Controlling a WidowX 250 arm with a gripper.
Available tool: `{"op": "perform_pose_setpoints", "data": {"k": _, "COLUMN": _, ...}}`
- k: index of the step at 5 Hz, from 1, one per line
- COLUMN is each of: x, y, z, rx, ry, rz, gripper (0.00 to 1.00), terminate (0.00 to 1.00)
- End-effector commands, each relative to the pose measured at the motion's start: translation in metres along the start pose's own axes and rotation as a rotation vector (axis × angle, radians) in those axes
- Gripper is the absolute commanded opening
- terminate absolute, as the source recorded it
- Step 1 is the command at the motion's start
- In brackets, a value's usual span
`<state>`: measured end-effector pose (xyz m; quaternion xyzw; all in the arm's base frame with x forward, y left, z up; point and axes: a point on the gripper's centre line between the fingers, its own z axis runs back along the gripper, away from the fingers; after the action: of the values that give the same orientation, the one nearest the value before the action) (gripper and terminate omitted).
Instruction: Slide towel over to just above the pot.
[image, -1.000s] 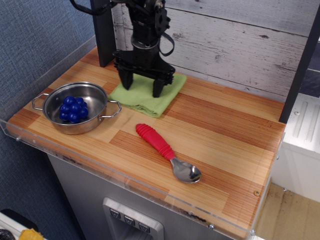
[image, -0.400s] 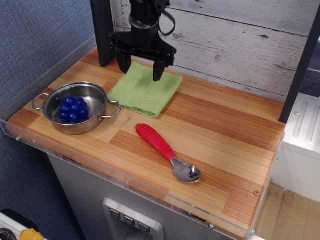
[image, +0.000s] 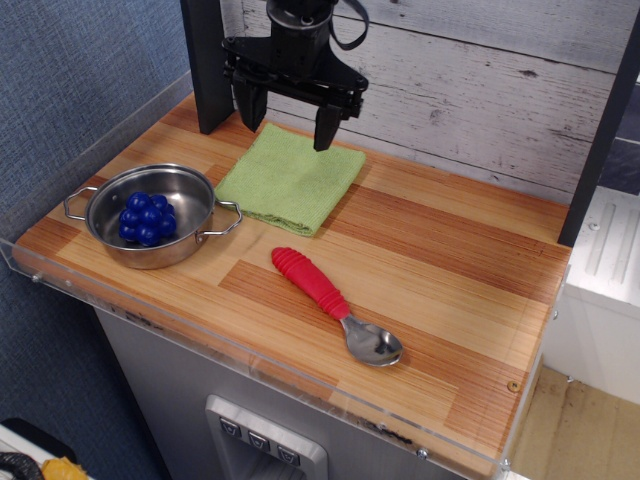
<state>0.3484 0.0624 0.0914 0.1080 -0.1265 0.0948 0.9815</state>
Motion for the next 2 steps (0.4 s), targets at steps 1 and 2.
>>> {"op": "perform_pose_setpoints", "data": {"k": 1, "x": -0.034, "y": -0.055, "z": 0.067, "rx": -0.139, "ry": -0.088, "rz": -0.113, "gripper": 1.00, "terminate": 0.00}}
{"op": "perform_pose_setpoints", "data": {"k": 2, "x": -0.046, "y": -0.088, "z": 0.088, "rx": -0.195, "ry": -0.120, "rz": -0.200, "gripper": 1.00, "terminate": 0.00}}
